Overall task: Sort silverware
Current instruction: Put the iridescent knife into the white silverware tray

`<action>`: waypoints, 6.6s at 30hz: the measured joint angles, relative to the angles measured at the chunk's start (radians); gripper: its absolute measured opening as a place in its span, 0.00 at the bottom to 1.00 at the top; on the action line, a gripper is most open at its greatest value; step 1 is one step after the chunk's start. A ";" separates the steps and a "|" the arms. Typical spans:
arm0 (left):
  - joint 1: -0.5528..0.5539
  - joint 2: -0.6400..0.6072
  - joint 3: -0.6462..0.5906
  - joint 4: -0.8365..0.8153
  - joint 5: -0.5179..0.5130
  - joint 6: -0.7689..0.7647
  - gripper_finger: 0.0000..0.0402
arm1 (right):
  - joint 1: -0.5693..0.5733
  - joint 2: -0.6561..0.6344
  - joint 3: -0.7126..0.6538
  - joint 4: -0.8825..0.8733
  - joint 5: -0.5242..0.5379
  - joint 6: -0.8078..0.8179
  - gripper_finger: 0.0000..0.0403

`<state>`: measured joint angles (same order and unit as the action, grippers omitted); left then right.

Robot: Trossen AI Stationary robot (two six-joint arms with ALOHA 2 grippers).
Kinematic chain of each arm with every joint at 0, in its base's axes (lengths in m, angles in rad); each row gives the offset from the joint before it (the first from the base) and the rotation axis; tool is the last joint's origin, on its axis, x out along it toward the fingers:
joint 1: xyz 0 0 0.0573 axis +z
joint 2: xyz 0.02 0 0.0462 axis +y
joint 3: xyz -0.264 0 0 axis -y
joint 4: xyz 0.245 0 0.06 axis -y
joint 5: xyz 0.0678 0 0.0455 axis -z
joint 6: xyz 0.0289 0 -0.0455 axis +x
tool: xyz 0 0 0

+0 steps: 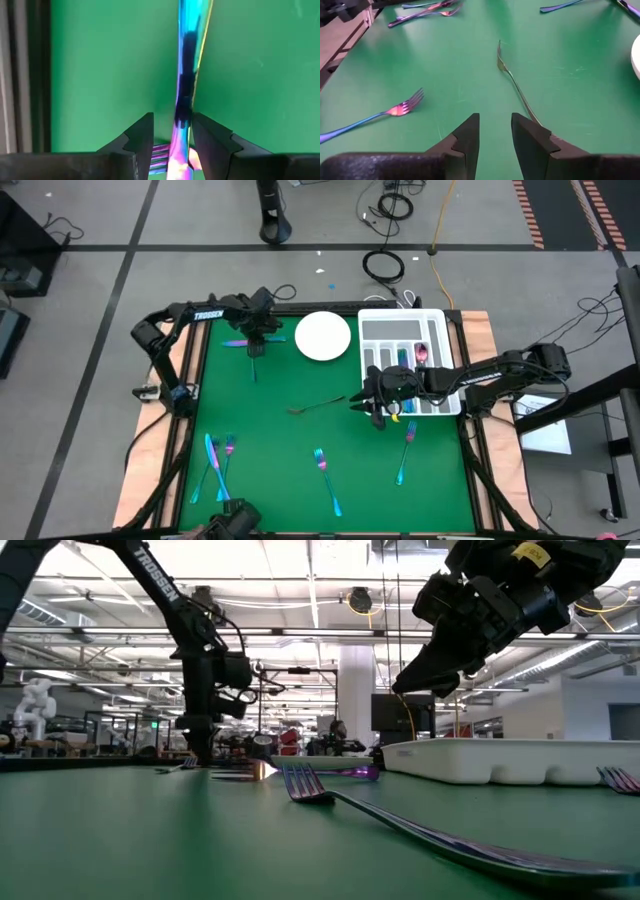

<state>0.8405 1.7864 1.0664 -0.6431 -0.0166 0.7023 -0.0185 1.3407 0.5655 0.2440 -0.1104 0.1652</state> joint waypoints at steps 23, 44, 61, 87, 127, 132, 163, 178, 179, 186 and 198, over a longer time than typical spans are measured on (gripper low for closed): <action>0.047 0.074 0.010 -0.072 0.042 0.015 0.33 | 0.000 0.000 0.000 -0.012 0.000 -0.004 0.26; 0.037 0.074 0.032 -0.104 0.033 0.011 0.10 | 0.000 0.000 0.000 -0.015 0.001 0.006 0.26; -0.032 0.080 0.213 -0.268 0.036 -0.015 0.07 | -0.002 0.000 0.000 -0.007 0.007 0.006 0.26; -0.477 -0.263 0.288 -0.514 0.031 -0.203 0.07 | -0.237 0.000 0.223 -0.213 -0.150 0.351 0.37; -0.873 -0.202 0.289 -0.181 -0.312 -0.071 0.07 | -0.164 0.221 0.223 0.254 -0.290 0.920 0.51; -0.873 -0.202 0.289 -0.181 -0.312 -0.064 0.07 | -0.161 0.222 0.230 0.255 -0.289 0.930 0.38; -0.892 -0.212 0.288 -0.153 -0.397 -0.071 0.40 | -0.172 0.229 0.230 0.211 -0.294 0.793 0.01; -0.889 -0.534 0.190 -0.204 -0.006 -0.509 0.43 | -0.401 -0.052 0.034 -0.017 -0.201 0.631 0.00; -0.890 -0.570 0.147 -0.153 0.028 -0.529 0.43 | -0.403 -0.112 -0.005 0.011 -0.178 0.654 0.00; -0.967 -0.747 -0.261 0.444 0.074 -0.617 0.43 | -0.320 -0.570 -0.322 0.095 0.137 0.924 0.00; -1.077 -0.746 -0.619 1.284 0.076 -0.512 0.43 | 0.062 -0.791 -0.351 -0.190 0.658 1.204 0.00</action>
<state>-0.2368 1.0404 0.4475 0.6411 0.0590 0.1901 0.0434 0.5496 0.2144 0.0537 0.5473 1.3689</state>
